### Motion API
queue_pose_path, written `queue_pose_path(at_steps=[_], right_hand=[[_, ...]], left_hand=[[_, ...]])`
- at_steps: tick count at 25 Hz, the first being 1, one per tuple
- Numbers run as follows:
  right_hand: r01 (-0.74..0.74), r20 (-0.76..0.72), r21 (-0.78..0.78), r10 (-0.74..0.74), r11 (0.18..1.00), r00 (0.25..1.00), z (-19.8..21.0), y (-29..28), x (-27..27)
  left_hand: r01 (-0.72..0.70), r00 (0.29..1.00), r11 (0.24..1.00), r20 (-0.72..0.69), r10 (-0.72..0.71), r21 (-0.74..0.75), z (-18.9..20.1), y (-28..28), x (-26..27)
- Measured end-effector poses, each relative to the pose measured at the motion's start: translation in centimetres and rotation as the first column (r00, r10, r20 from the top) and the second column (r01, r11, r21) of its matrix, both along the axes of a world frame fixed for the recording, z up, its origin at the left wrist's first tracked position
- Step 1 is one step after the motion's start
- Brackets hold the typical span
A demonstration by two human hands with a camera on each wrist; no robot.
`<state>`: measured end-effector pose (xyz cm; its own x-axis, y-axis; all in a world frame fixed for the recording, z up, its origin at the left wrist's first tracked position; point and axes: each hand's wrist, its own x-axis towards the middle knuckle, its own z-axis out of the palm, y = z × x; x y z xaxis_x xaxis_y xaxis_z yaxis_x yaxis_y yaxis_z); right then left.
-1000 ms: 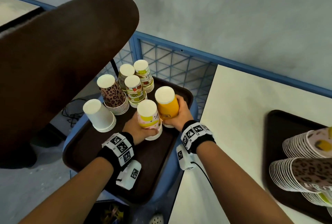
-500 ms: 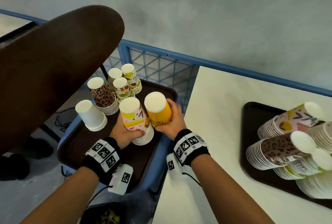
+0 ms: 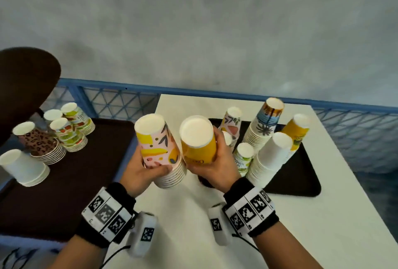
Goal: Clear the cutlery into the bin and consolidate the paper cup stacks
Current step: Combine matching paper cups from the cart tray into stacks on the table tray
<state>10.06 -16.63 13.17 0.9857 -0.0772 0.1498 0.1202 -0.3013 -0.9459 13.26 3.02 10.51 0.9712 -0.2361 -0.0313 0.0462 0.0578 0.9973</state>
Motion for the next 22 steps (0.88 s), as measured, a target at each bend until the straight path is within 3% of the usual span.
queue_pose_path(at_steps=[5,14,22], right_hand=[[0.055,0.097,0.157,-0.071,0.986,0.993,3.8,-9.8,-3.7],[0.443,0.105,0.178,-0.465,0.878,0.879,5.2,-23.1,-0.6],[0.541,0.036,0.178,-0.555,0.822,0.831,2.6,-27.2,5.0]], left_hand=[[-0.005,0.998,0.999,0.056,0.007,-0.039,3.5,-8.3,-1.4],[-0.101,0.988,0.995,0.114,0.099,0.013,8.6,-16.5,4.9],[0.065,0.986,0.949,0.125,-0.109,0.309,7.6,-20.0,13.8]])
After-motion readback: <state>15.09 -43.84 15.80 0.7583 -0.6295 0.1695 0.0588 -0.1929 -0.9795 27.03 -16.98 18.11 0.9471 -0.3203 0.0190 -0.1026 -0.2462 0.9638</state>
